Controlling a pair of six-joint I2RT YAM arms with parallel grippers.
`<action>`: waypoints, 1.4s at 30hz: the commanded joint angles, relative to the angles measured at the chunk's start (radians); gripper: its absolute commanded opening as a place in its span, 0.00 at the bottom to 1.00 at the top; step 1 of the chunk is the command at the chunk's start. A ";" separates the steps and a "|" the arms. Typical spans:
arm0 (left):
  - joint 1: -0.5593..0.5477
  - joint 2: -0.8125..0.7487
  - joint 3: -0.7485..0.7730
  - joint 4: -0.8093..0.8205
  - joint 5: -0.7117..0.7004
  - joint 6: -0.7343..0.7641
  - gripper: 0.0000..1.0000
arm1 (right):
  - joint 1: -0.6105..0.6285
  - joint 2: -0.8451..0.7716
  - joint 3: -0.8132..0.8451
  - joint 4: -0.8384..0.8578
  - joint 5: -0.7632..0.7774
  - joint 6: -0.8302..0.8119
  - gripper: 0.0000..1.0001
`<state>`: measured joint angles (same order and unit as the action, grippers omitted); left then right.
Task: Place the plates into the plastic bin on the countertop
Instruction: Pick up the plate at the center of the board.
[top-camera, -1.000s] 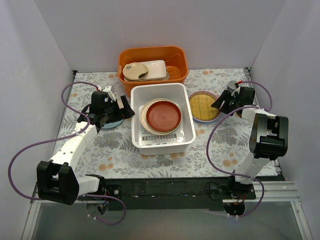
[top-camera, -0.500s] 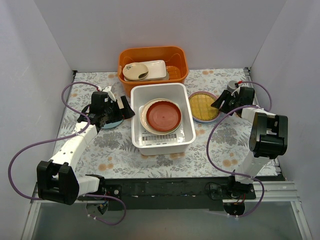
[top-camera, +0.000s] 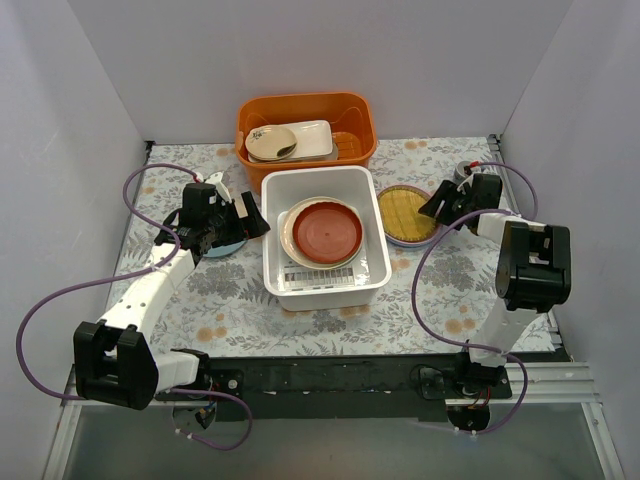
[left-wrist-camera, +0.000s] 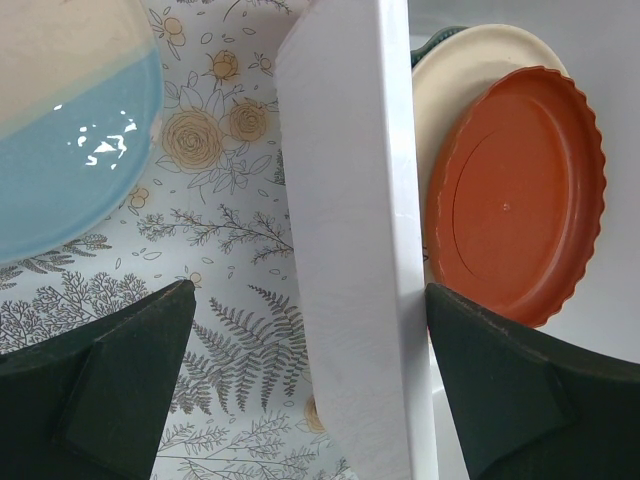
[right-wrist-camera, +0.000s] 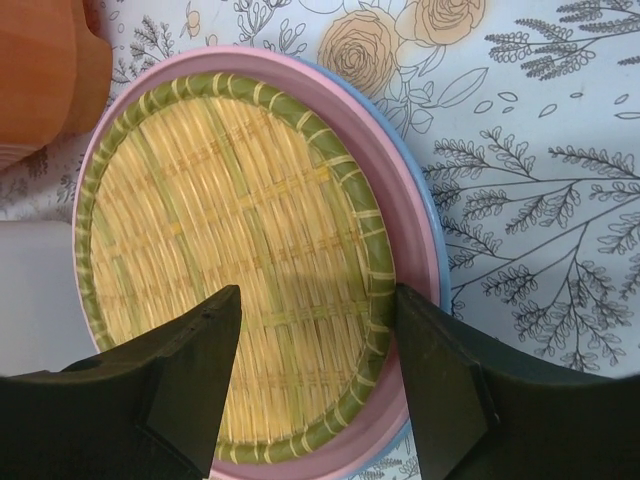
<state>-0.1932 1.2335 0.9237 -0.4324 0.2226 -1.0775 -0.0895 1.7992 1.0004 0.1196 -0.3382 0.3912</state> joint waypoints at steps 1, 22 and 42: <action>0.006 -0.031 -0.016 -0.003 -0.003 0.022 0.98 | -0.001 0.064 -0.012 0.020 -0.059 0.021 0.70; 0.006 -0.029 -0.014 -0.008 -0.019 0.024 0.98 | -0.073 0.023 -0.160 0.258 -0.292 0.170 0.18; 0.006 -0.031 -0.017 -0.008 -0.023 0.019 0.98 | -0.136 -0.182 -0.207 0.184 -0.300 0.144 0.01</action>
<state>-0.1925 1.2331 0.9226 -0.4328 0.2207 -1.0737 -0.2157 1.6703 0.7921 0.3035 -0.6094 0.5442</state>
